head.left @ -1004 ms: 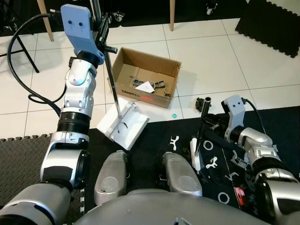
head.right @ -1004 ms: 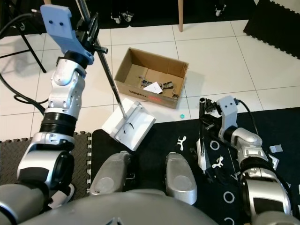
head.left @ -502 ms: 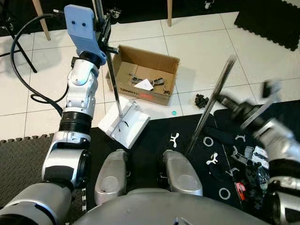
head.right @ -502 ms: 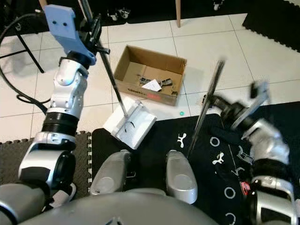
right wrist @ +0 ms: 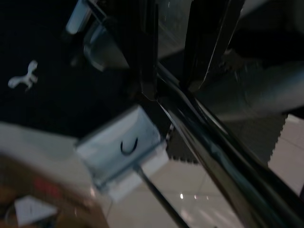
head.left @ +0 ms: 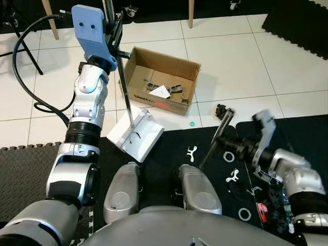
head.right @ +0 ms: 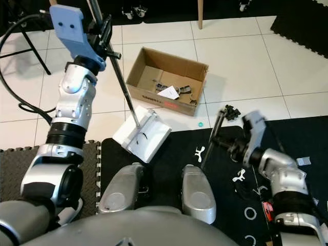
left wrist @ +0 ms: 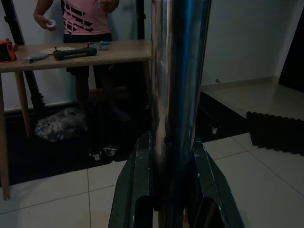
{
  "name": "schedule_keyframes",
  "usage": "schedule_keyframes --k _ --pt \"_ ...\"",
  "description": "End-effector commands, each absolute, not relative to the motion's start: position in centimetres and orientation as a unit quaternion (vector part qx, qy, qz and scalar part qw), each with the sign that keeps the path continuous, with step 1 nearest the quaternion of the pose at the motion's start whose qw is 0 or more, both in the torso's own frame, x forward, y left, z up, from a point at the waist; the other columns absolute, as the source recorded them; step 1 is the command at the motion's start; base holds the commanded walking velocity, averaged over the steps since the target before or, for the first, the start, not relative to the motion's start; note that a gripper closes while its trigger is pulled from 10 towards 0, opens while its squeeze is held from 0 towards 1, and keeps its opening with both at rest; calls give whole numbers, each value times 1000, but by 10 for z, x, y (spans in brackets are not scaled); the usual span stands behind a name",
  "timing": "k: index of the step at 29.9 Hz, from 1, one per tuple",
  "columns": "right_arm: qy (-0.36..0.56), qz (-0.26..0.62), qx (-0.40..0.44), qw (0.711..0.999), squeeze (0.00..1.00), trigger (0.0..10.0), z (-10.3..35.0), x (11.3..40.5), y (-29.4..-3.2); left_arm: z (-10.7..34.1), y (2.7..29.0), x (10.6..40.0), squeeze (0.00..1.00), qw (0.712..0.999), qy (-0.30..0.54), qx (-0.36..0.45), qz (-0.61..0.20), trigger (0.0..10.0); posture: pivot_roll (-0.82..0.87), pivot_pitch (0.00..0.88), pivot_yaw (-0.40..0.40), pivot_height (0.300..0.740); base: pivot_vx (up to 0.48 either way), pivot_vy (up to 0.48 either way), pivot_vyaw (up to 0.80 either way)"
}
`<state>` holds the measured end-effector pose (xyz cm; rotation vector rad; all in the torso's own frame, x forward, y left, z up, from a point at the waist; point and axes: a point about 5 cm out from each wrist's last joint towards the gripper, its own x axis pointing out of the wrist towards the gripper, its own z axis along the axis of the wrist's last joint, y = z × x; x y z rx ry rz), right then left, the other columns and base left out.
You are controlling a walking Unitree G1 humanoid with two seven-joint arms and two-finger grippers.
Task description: Sweep floor
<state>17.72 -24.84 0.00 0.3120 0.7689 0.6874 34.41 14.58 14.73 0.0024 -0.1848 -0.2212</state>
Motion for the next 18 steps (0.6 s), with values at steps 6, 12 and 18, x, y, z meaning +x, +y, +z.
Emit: schedule_keyframes --k 6,12,18 --pt "408 340 139 836 0 10000 -8 159 -247 152 143 345 0 988 -104 -1 -113 10000 -53 40 2 740 0 0 0" --pt "450 358 119 810 0 10000 -22 144 -243 152 140 345 0 988 -103 -4 -115 10000 -51 43 -6 740 0 0 0" --pt "490 364 100 786 0 10000 -40 130 -236 151 139 344 0 988 -102 -5 -114 10000 -48 43 -7 740 0 0 0"
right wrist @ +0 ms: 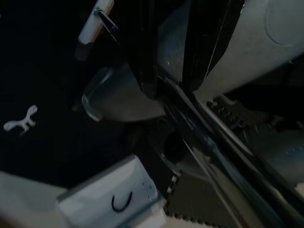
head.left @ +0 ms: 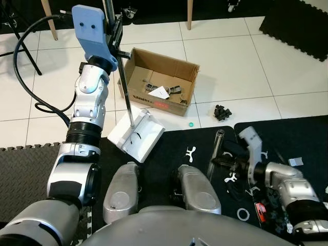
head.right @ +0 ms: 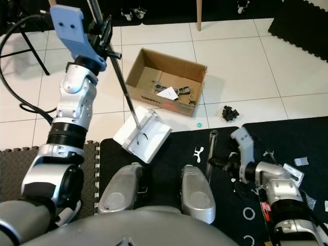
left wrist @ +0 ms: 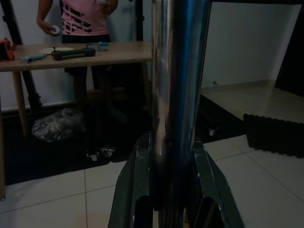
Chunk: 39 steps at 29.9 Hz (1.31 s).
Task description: Sweep floor
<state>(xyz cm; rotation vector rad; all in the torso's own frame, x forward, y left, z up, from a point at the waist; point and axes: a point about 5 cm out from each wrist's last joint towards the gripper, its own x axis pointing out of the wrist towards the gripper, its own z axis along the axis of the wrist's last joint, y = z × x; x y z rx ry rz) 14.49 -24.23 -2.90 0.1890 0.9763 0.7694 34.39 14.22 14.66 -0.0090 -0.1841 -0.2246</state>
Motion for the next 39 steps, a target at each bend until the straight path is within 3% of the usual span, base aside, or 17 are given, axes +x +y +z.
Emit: schedule_keyframes --k 1,6,13,20,26,30,33,34,37,39 --pt "502 366 99 777 0 10000 -46 125 -233 150 139 344 0 988 -102 -5 -113 10000 -40 43 -10 740 0 0 0" --pt "531 378 116 750 0 10000 -56 109 -221 148 138 342 0 989 -98 -5 -115 10000 -37 43 -9 740 0 0 0" --pt "557 368 133 733 0 10000 -66 97 -219 146 134 341 0 988 -96 -7 -120 10000 -43 45 -10 740 0 0 0" --pt "631 358 147 673 0 10000 -93 48 -203 144 128 340 0 987 -93 -10 -127 10000 -37 47 -16 740 0 0 0" --pt "644 360 144 659 0 10000 -96 41 -198 142 127 339 0 988 -90 -10 -128 10000 -38 46 -13 740 0 0 0" --pt "630 331 156 685 0 10000 -97 55 -196 141 126 339 0 987 -89 -10 -130 10000 -40 46 -9 740 0 0 0" --pt "553 258 196 767 0 10000 -94 99 -193 141 125 340 0 987 -87 -9 -132 10000 -41 43 -10 740 0 0 0" --pt "553 258 196 767 0 10000 -94 99 -193 141 125 340 0 987 -87 -9 -132 10000 -41 43 -10 740 0 0 0" --pt "485 208 232 817 0 10000 -87 121 -202 140 123 340 0 987 -85 -9 -133 10000 -38 39 -7 740 0 0 0" --pt "468 196 236 829 0 10000 -85 122 -208 139 123 340 0 987 -85 -9 -134 10000 -38 39 -7 740 0 0 0"
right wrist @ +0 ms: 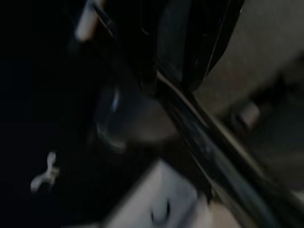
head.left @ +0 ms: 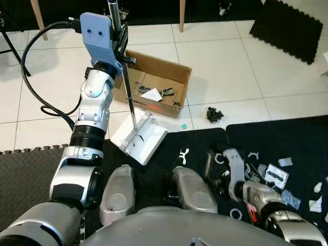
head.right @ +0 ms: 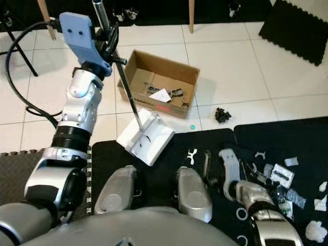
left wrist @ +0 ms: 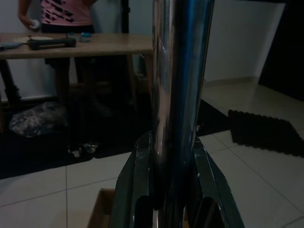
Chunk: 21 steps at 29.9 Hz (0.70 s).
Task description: Sweep floor
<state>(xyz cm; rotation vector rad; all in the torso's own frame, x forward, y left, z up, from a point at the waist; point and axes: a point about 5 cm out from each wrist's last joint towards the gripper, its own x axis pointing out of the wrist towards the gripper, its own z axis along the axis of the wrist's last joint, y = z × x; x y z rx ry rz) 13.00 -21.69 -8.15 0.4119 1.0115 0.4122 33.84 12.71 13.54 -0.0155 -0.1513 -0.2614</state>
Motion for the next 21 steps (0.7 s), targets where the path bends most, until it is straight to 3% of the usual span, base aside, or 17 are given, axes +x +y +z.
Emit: schedule_keyframes --k 1,5,9,15,21 --pt "453 198 241 835 0 10000 -82 123 -213 139 123 340 0 987 -83 -10 -134 10000 -37 36 -3 740 0 0 0" --pt "436 204 238 844 0 10000 -79 127 -215 138 123 340 0 988 -81 -11 -134 10000 -40 34 0 740 0 0 0" --pt "322 201 232 895 0 10000 -53 187 -207 126 126 340 0 990 -58 -19 -124 10000 -48 25 8 740 0 0 0" --pt "243 135 210 937 0 10000 -32 231 -195 119 125 338 0 992 -47 -18 -119 10000 -48 22 8 740 0 0 0" --pt "211 107 203 950 0 10000 -21 251 -188 117 123 337 0 991 -44 -18 -121 10000 -39 20 9 740 0 0 0"
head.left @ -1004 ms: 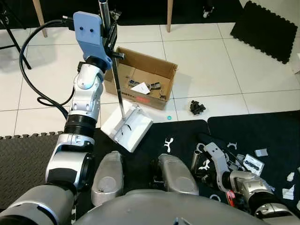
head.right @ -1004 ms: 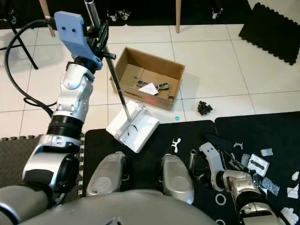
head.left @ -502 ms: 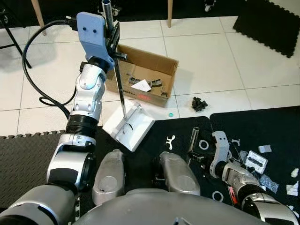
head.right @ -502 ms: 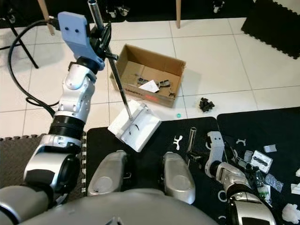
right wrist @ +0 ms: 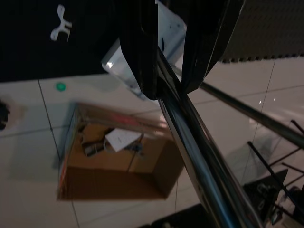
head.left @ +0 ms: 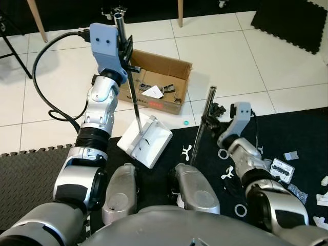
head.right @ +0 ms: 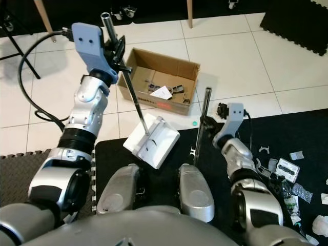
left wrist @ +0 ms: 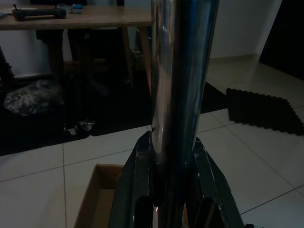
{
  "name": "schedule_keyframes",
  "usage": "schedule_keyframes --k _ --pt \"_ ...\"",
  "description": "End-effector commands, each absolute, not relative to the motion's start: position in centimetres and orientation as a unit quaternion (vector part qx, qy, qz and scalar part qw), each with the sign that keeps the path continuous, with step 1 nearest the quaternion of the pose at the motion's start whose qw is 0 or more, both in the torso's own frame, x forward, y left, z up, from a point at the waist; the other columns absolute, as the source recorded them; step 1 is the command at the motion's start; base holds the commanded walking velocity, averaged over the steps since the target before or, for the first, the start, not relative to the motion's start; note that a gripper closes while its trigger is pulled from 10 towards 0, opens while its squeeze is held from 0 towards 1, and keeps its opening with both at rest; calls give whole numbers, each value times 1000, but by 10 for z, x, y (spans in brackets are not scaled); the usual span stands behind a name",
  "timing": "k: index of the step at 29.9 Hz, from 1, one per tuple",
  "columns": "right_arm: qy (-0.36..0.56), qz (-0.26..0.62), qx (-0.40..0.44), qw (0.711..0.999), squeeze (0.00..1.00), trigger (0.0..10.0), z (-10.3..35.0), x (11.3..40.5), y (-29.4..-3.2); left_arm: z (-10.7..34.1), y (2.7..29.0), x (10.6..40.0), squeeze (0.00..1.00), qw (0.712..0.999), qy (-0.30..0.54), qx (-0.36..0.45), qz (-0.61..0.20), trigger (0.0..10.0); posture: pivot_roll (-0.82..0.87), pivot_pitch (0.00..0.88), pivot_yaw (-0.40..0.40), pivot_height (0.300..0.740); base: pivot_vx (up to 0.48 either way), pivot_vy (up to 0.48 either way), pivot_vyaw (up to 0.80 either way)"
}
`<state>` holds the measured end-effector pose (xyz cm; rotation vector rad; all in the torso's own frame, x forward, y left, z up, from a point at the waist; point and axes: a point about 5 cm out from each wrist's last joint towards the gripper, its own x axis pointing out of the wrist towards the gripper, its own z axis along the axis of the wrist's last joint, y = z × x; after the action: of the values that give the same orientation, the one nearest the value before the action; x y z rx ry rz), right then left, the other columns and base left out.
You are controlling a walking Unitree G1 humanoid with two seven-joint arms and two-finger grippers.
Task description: Sweep floor
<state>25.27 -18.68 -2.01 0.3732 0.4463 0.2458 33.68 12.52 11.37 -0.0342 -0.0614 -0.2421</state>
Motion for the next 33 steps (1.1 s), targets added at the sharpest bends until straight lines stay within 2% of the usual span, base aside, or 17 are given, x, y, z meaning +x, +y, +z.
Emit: schedule_keyframes --k 1,9,33 --pt "201 106 203 952 0 10000 -17 258 -183 117 122 337 0 991 -45 -17 -122 10000 -35 21 9 740 0 0 0" --pt "210 105 179 955 0 10000 -20 258 -175 117 123 337 0 992 -44 -15 -118 10000 -33 26 6 740 0 0 0" --pt "199 85 155 964 0 10000 -19 258 -179 120 124 340 0 994 -52 -20 -90 10000 -32 27 8 740 0 0 0"
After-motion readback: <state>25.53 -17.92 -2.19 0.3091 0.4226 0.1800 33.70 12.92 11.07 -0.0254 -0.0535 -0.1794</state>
